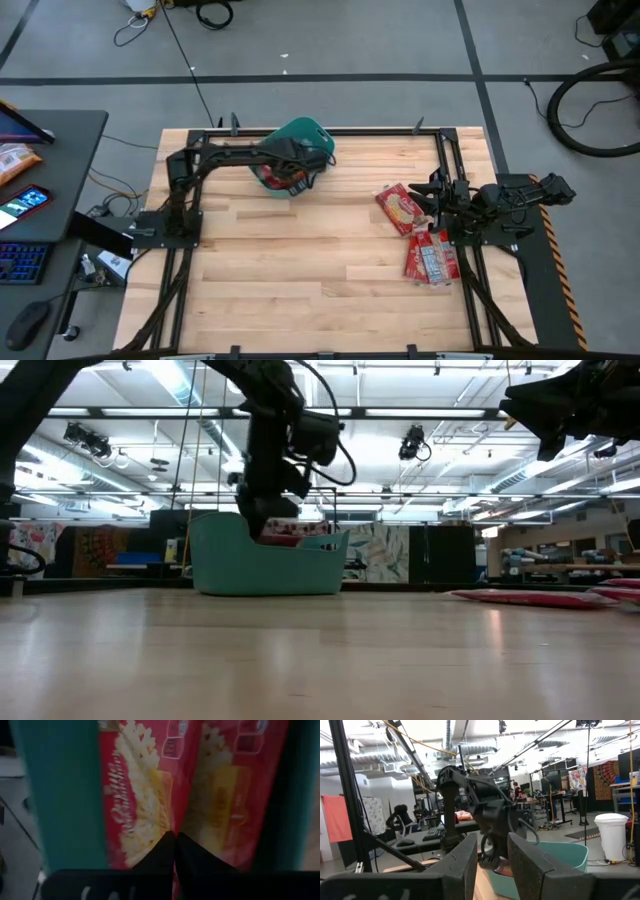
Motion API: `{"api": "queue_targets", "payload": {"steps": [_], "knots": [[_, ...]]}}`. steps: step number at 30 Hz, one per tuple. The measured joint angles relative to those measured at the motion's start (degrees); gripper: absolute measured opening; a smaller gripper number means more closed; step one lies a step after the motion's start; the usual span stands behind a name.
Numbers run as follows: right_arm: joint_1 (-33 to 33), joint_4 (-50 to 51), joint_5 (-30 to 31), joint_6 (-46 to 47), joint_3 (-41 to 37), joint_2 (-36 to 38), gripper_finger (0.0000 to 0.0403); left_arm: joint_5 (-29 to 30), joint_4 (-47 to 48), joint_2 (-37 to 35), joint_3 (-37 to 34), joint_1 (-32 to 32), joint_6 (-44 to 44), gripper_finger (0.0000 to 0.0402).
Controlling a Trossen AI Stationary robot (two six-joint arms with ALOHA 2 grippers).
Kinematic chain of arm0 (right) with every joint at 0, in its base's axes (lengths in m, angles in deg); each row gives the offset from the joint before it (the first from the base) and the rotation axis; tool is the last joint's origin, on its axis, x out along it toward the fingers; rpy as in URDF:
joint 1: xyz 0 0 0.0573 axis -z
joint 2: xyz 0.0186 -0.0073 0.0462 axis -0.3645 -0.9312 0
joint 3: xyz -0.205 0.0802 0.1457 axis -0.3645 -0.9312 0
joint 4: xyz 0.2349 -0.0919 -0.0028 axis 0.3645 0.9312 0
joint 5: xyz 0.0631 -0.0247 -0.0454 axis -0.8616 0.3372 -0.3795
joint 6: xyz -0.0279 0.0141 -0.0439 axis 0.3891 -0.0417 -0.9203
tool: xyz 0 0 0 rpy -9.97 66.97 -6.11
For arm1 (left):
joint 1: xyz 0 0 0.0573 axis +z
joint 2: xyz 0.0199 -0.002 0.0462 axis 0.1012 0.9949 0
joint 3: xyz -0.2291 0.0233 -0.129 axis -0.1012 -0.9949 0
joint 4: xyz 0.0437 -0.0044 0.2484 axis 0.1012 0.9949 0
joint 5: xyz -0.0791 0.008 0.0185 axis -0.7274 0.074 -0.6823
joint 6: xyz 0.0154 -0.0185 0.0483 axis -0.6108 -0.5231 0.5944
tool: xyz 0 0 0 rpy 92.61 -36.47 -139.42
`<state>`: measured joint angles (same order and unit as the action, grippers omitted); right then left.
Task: Sort popcorn bags into baskets
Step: Put the red popcorn bag into the green bin, then move the red popcorn bags to the center of the table
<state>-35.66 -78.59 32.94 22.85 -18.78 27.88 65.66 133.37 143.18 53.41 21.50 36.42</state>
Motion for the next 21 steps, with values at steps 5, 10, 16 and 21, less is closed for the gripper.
{"api": "queue_targets", "payload": {"steps": [5,10,16,21], "knots": [[0.0,-0.02,0.17,-0.02,0.0,0.0,0.0113,-0.07,-3.14,0.61,-0.02,-1.97,0.84,0.0059],[-0.01,-0.02,0.2,-0.01,0.01,0.0,0.0113,1.87,-4.78,0.61,-0.02,-4.0,3.8,0.0112],[0.0,-0.02,0.17,0.0,0.0,0.0,0.0113,6.51,-7.44,0.61,-0.02,-5.81,7.6,0.0163],[-0.01,-0.02,0.17,0.0,0.0,0.0,0.0113,7.02,-16.42,0.61,-0.02,-8.07,16.77,0.0179]]}}
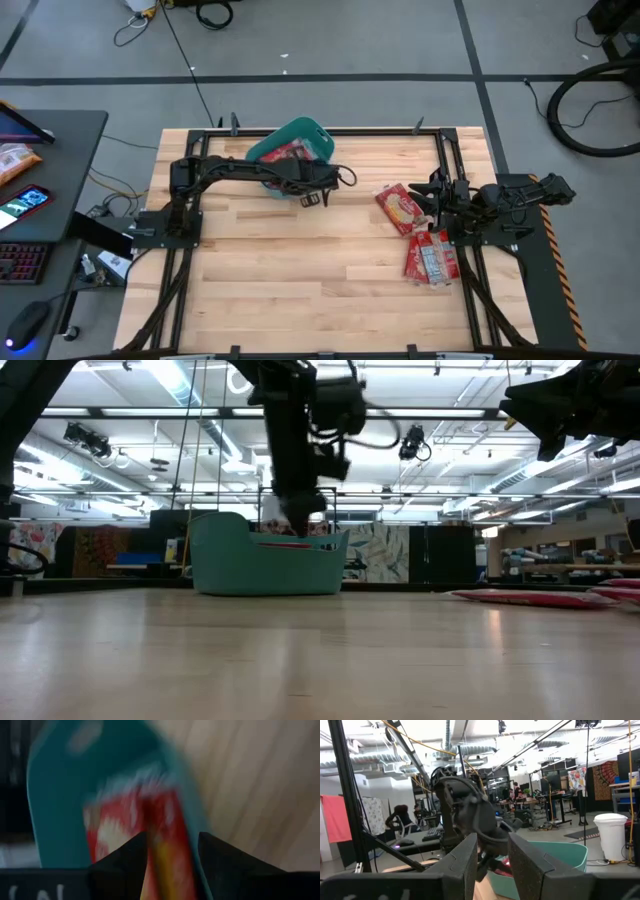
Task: Sort popcorn bags into baskets
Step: Move the red popcorn bags to the center of the table
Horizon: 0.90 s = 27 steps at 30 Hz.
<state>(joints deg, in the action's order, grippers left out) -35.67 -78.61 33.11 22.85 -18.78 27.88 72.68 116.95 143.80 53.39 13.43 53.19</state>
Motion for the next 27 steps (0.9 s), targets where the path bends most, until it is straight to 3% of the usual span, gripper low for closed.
{"api": "queue_targets", "payload": {"steps": [3,9,27], "knots": [[0.0,-0.01,-0.01,0.0,0.0,0.0,0.0114,-0.65,-7.69,0.0,0.0,-1.58,7.71,0.018],[0.01,-0.01,-0.02,-0.01,0.0,0.0,0.0114,-11.18,-22.27,0.0,0.0,-3.34,18.08,0.018],[-0.01,0.04,0.0,-0.01,0.0,0.02,0.0114,-12.98,-36.35,8.46,-0.02,-6.87,30.36,0.018]]}}
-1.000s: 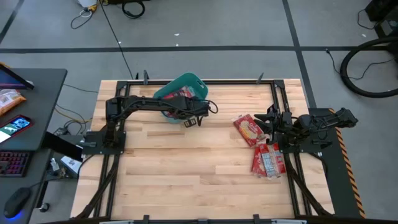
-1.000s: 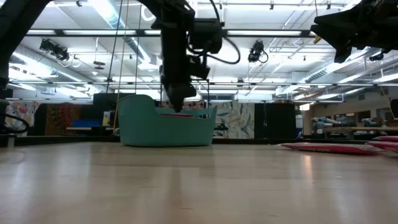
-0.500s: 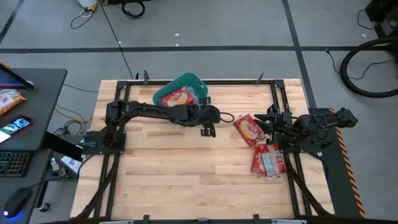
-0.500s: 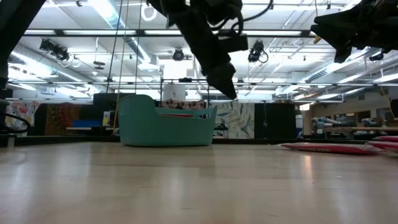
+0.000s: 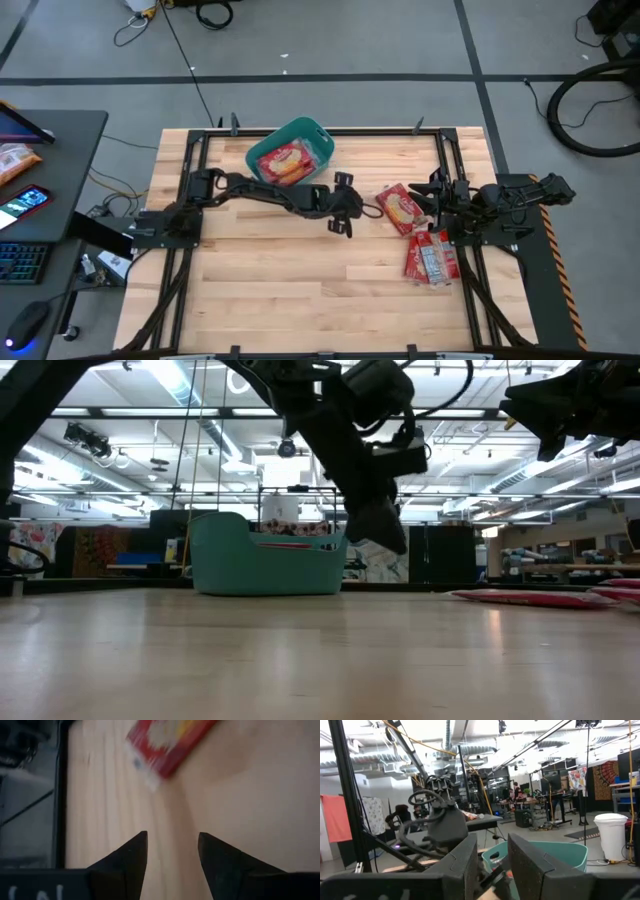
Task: Sort popcorn bags into baskets
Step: Move the red popcorn bags to the center of the table
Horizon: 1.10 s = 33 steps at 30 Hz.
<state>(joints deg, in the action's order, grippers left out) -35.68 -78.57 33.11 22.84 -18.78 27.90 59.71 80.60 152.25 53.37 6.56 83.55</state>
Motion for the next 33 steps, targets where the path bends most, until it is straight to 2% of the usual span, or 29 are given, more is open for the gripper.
{"api": "queue_targets", "payload": {"steps": [2,7,9,13,16,18,22,24,33], "knots": [[0.02,0.01,-0.02,0.02,0.0,-0.01,0.0114,-2.53,-1.86,-0.02,0.04,-0.17,-0.32,0.018],[0.0,0.04,-0.09,0.0,0.0,-0.02,0.0114,-3.43,-7.6,-0.02,0.04,-0.69,0.49,0.018],[0.01,0.04,-0.09,0.01,0.0,-0.02,0.0114,-6.33,-10.07,0.17,0.04,-1.14,1.4,0.018],[0.02,0.04,-0.24,0.02,0.0,-0.02,0.0114,-11.24,-13.86,1.68,0.02,-2.92,5.41,0.018],[0.02,-0.04,-0.22,0.02,0.0,0.01,0.0114,-12.23,-13.9,2.59,0.04,-4.46,8.74,0.018],[0.0,0.08,-0.23,0.0,0.0,-0.02,0.0114,-11.44,-13.58,2.71,0.04,-5.42,8.64,0.018],[0.0,0.06,-0.24,0.01,0.0,-0.02,0.0114,-3.44,-8.6,1.46,-0.02,-7.55,7.04,0.0167],[0.02,0.07,-0.23,0.0,0.0,-0.02,0.0114,-1.3,-6.4,0.22,-0.02,-8.45,7.05,0.0153],[0.02,-0.05,-0.24,0.02,0.0,0.0,0.0113,-0.5,-2.4,-3.53,-1.81,-11.39,5.5,0.0096]]}}
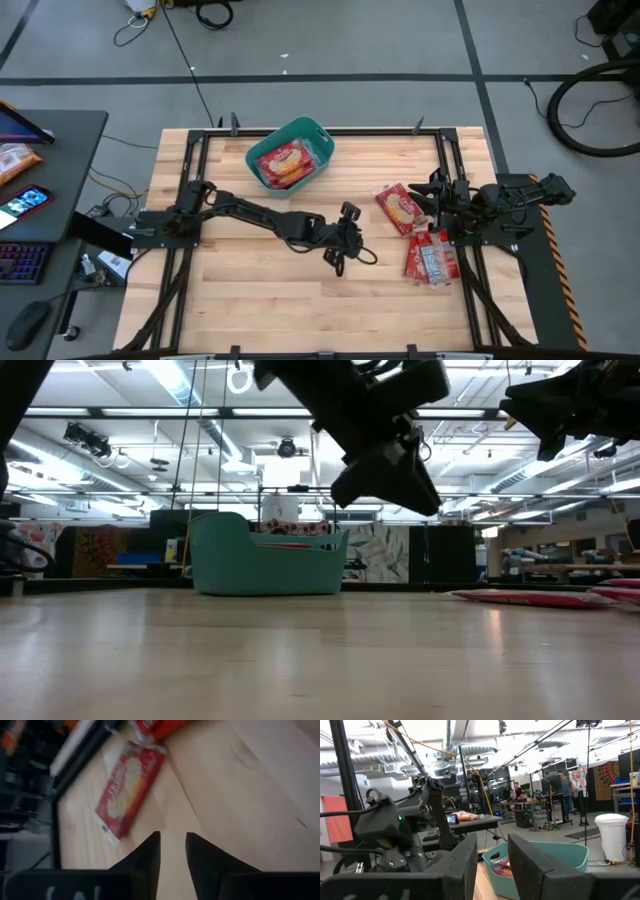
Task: Sort popcorn bags into baskets
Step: Move the red popcorn bags to the center of the table
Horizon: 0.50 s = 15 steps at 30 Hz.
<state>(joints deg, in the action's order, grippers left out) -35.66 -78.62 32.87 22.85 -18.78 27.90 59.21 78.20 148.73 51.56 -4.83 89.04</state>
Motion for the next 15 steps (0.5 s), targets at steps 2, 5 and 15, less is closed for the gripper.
{"api": "queue_targets", "payload": {"steps": [2,5,15], "knots": [[-0.02,-0.02,-0.02,0.01,0.0,-0.02,0.0113,0.77,-3.11,-1.68,-4.13,-0.48,0.06,0.0088],[-0.02,-0.93,-0.02,1.25,0.0,-0.02,0.0113,2.69,-10.32,-5.4,-12.35,-1.25,0.51,0.0078],[0.7,-2.5,-2.05,7.61,2.36,-0.64,0.0113,4.96,-17.51,-23.06,-31.74,-2.74,-5.35,0.0073]]}}
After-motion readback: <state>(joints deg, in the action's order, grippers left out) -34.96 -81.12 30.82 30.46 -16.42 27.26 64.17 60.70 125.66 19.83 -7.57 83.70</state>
